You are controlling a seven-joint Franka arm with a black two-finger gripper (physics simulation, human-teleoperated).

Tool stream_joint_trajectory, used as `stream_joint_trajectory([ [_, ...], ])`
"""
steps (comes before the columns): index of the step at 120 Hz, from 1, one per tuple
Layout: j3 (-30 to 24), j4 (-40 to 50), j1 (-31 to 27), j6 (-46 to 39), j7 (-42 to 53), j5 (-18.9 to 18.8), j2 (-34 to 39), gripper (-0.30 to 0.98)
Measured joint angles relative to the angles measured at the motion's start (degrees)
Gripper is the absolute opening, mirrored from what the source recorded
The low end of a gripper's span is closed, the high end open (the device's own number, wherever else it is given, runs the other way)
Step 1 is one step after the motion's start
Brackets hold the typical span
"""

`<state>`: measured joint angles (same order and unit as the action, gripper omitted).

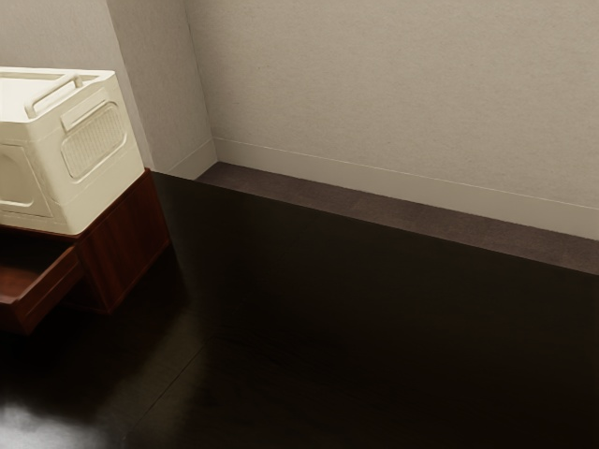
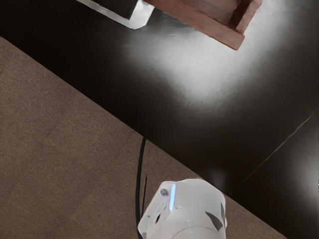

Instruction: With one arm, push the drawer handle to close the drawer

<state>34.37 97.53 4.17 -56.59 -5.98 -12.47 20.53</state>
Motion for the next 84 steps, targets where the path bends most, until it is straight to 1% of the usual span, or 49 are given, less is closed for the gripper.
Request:
stream_joint_trajectory([
  [10,0.11,0.39,-0.04,-6.31,-1.30,-0.69,0.02,0.69],
  [22,-0.17,0.12,-0.06,-11.15,-2.58,-1.20,0.09,0.69],
  [29,-3.10,-4.31,-0.07,-12.38,-3.06,-2.38,0.15,0.69],
  [35,-6.84,-9.92,0.03,-12.78,-3.43,-2.98,0.12,0.69],
  [42,-10.34,-13.07,0.41,-13.15,-3.84,-3.23,-0.07,0.69],
  [58,-12.26,-14.62,0.53,-13.55,-4.67,-2.83,-0.18,0.68],
  [63,-12.93,-14.60,0.51,-13.48,-4.98,-2.70,-0.11,0.62],
  [77,-14.96,-13.19,0.22,-13.19,-5.71,-2.89,0.23,0.31],
  [84,-15.65,-10.40,-0.31,-13.23,-6.09,-3.18,1.73,0.19],
])
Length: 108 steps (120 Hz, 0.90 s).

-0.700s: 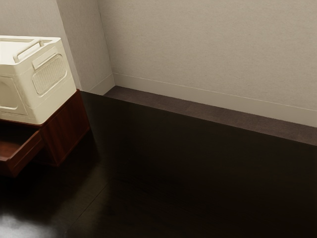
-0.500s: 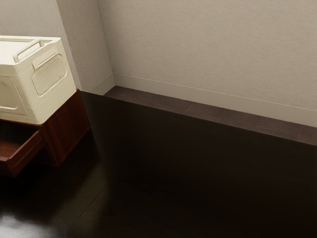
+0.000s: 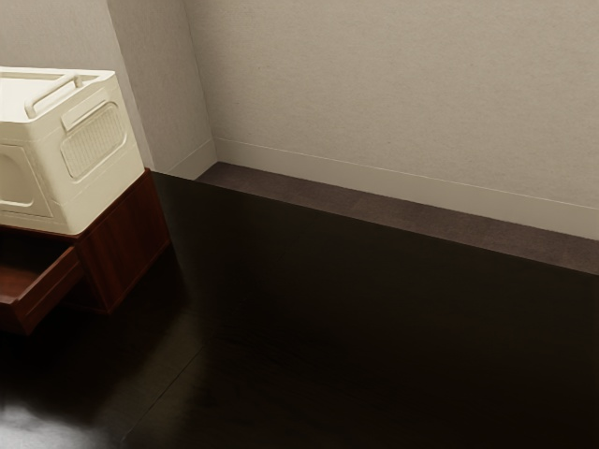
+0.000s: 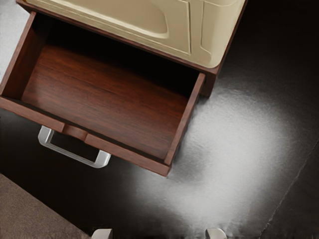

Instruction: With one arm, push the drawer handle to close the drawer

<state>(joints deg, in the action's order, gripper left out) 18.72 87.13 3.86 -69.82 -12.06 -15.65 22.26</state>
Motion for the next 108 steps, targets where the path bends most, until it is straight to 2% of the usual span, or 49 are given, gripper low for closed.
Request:
stream_joint_trajectory([
  [22,-0.40,13.79,-2.45,-4.00,-0.67,-1.57,6.71,0.00],
  [41,0.58,26.88,-5.04,-12.32,-0.58,-2.30,9.53,-0.06],
  [57,3.48,35.10,-5.40,-20.10,-0.53,-2.63,10.83,-0.08],
  [108,15.52,44.93,-6.82,-37.55,2.48,-8.75,11.18,-0.10],
])
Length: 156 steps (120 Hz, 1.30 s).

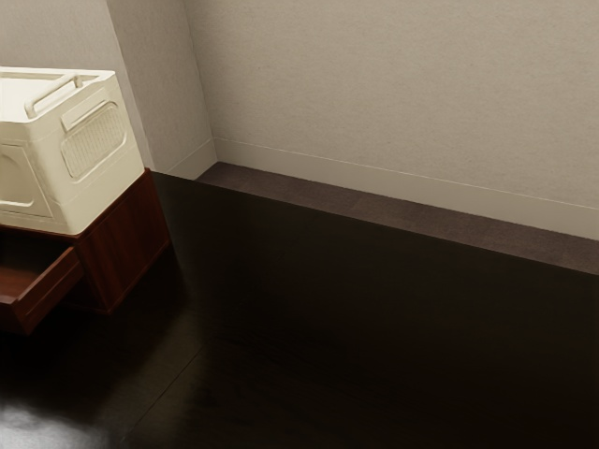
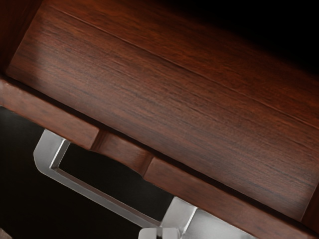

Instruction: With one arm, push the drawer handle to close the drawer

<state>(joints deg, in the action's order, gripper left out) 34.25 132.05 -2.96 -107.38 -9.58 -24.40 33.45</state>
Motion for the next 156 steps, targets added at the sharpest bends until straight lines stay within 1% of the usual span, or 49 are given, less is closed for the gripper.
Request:
stream_joint_trajectory([
  [18,3.50,1.88,0.20,-2.92,2.95,-3.89,0.03,-0.10],
  [30,4.20,2.85,0.23,-2.85,4.95,-5.97,0.10,-0.10],
  [39,6.10,3.76,0.45,-2.71,6.26,-7.63,0.18,-0.10],
  [65,11.05,7.37,2.18,-3.33,9.14,-10.30,0.96,-0.10],
  [72,11.51,7.82,2.50,-3.71,9.62,-10.79,0.73,-0.10],
  [82,16.02,7.98,6.85,-4.53,10.04,-11.19,-0.75,-0.10],
  [91,17.57,8.08,8.17,-5.53,10.21,-11.55,-1.30,-0.10],
  [121,18.52,9.02,8.25,-11.23,9.63,-12.79,-1.53,-0.10],
  [156,19.38,11.06,8.80,-21.10,7.97,-12.96,-2.18,-0.10],
])
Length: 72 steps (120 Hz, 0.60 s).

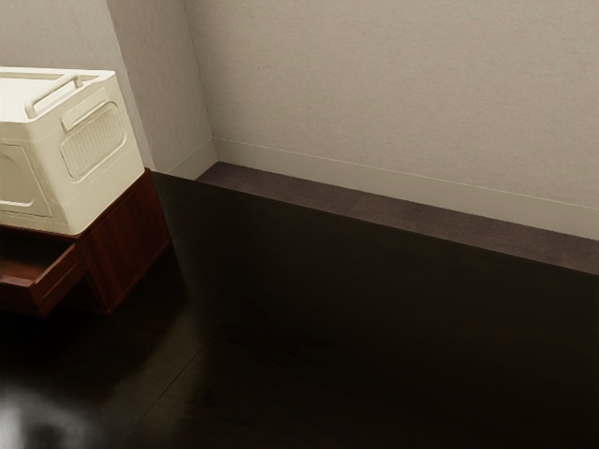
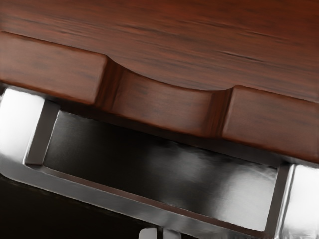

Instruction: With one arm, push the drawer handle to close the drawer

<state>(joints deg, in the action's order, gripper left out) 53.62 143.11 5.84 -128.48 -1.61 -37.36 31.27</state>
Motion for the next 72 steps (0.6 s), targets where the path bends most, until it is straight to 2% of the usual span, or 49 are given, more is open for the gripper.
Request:
stream_joint_trajectory([
  [51,0.15,-0.14,2.27,-12.79,-3.36,0.15,-5.29,-0.10],
  [72,3.59,-0.37,6.23,-18.21,-4.98,0.28,-7.70,-0.10],
])
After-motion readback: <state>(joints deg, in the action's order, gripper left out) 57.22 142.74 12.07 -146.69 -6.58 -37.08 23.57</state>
